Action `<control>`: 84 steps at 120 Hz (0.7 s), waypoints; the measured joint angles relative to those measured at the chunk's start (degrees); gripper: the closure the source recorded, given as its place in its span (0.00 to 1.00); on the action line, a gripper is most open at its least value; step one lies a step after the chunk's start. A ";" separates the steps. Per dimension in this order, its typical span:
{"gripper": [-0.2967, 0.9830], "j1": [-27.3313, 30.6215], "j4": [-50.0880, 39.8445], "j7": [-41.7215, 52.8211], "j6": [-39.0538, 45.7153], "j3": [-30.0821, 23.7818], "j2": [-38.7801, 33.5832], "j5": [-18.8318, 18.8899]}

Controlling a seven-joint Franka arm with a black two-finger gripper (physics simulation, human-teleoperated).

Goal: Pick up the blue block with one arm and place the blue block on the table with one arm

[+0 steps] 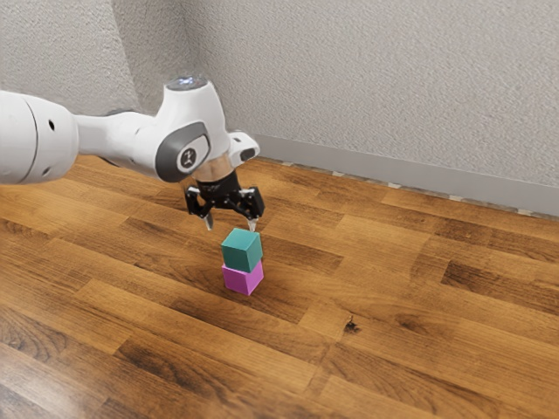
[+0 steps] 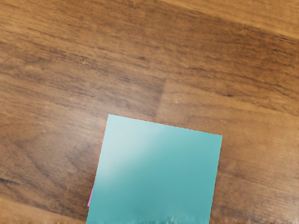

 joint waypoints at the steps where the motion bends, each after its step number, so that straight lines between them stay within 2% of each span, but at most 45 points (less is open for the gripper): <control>1: 0.23 0.10 -0.35 -0.02 0.17 -0.23 -0.10 0.01; 40: 0.23 1.50 -3.49 1.80 4.45 -2.72 -0.49 0.71; 84: 0.23 1.98 -4.90 6.28 7.74 -2.84 1.25 1.49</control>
